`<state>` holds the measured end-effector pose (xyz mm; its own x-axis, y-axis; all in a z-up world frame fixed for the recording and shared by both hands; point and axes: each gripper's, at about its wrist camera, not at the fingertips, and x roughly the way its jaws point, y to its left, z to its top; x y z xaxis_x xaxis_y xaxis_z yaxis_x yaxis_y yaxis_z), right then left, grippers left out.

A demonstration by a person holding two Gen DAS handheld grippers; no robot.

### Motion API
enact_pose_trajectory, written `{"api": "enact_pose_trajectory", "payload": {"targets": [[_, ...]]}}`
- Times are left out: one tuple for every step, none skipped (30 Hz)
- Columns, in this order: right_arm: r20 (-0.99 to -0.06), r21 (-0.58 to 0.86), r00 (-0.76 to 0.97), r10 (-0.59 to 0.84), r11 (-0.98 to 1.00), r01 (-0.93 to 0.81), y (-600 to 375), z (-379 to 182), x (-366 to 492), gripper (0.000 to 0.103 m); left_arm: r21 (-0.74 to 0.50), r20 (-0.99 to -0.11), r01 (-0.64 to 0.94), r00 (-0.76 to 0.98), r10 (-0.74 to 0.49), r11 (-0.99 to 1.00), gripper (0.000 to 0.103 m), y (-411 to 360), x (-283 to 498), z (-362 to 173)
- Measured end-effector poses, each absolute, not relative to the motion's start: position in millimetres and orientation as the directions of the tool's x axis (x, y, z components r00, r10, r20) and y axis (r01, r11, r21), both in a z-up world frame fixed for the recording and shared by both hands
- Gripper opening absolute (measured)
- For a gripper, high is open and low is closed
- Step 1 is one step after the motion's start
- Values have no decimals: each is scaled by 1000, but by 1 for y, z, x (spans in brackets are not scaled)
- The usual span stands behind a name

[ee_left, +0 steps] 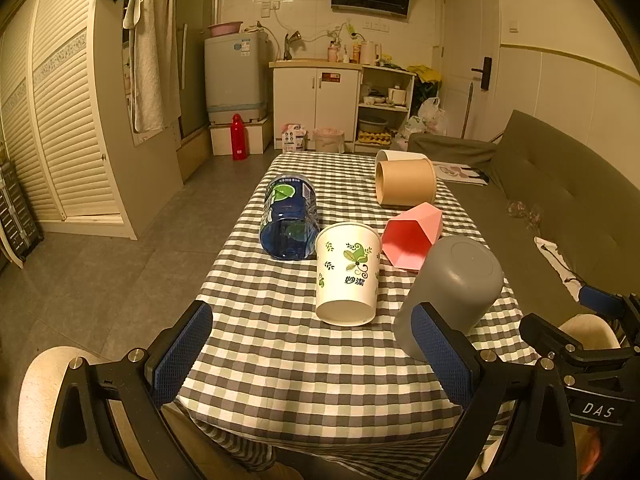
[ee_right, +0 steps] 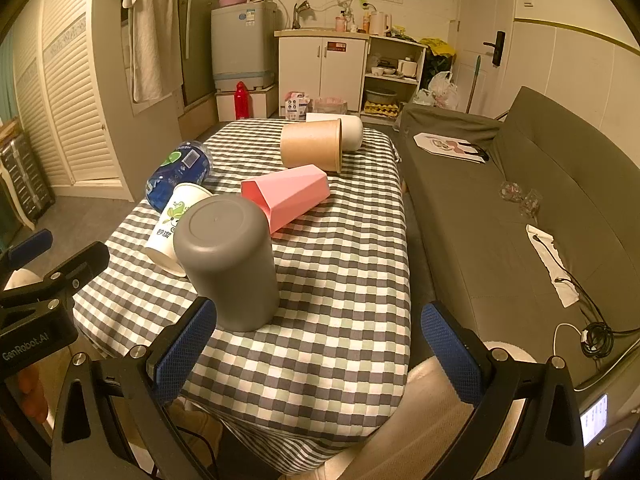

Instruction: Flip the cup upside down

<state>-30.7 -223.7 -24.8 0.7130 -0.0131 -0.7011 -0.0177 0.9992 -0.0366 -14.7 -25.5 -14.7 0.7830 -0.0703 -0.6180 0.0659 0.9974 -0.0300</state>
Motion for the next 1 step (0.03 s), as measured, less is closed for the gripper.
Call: {"api": "enact_pose_trajectory", "payload": {"targets": [[-701, -36, 713, -13, 999, -18, -224, -25, -31, 103, -27, -618, 66, 784, -68, 997, 102, -25, -15, -15]]}}
